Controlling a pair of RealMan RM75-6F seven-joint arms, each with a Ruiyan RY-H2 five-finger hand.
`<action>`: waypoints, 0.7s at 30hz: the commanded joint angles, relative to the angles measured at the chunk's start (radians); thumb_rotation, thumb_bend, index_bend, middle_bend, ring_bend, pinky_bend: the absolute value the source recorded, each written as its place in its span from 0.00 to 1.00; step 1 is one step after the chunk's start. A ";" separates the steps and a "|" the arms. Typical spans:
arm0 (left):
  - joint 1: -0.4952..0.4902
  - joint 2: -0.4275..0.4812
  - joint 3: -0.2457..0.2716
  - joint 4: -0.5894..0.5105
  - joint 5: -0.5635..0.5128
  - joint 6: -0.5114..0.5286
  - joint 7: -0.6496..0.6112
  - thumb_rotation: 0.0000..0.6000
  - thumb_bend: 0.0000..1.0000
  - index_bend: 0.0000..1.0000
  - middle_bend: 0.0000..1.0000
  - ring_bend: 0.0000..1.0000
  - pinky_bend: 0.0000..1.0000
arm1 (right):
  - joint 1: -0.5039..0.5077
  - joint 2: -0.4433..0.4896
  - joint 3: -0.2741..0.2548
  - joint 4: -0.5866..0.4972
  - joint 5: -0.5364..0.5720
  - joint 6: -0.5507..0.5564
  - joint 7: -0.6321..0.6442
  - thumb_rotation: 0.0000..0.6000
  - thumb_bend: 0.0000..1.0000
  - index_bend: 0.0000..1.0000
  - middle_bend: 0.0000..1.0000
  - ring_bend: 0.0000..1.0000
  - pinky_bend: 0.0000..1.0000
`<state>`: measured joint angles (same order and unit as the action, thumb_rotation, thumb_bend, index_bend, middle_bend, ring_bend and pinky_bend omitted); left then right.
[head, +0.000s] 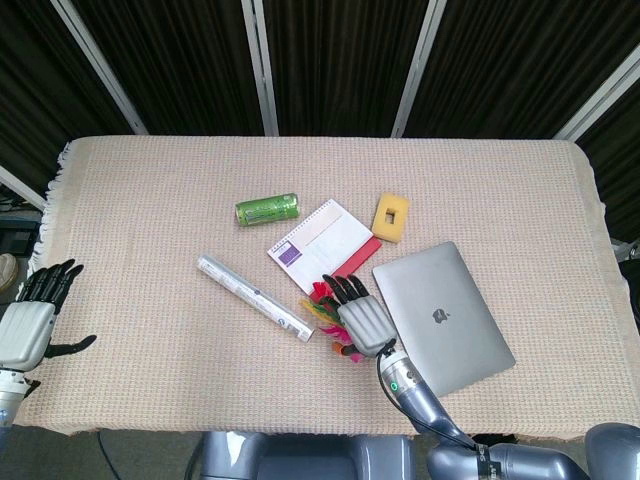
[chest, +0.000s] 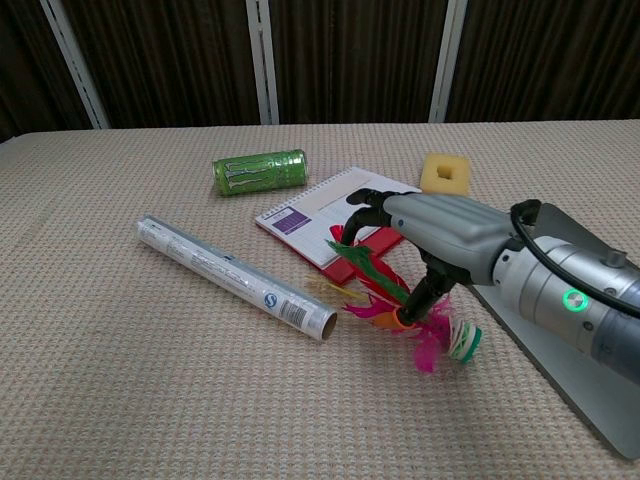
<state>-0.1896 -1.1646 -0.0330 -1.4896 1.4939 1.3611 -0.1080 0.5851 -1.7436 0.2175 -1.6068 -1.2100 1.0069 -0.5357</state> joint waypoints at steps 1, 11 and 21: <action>0.002 0.002 0.002 -0.001 0.002 0.002 -0.003 1.00 0.04 0.00 0.00 0.00 0.00 | 0.021 -0.020 0.006 0.030 0.016 -0.014 0.017 1.00 0.14 0.27 0.00 0.00 0.00; 0.004 0.005 0.004 0.004 -0.007 -0.002 -0.010 1.00 0.04 0.00 0.00 0.00 0.00 | 0.071 -0.056 0.018 0.135 0.042 -0.050 0.082 1.00 0.24 0.38 0.00 0.00 0.00; -0.001 0.000 0.004 0.015 -0.015 -0.018 -0.019 1.00 0.04 0.00 0.00 0.00 0.00 | 0.085 -0.067 0.016 0.202 0.026 -0.041 0.162 1.00 0.37 0.59 0.01 0.00 0.00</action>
<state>-0.1908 -1.1641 -0.0294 -1.4752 1.4793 1.3436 -0.1261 0.6695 -1.8115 0.2339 -1.4062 -1.1816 0.9628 -0.3774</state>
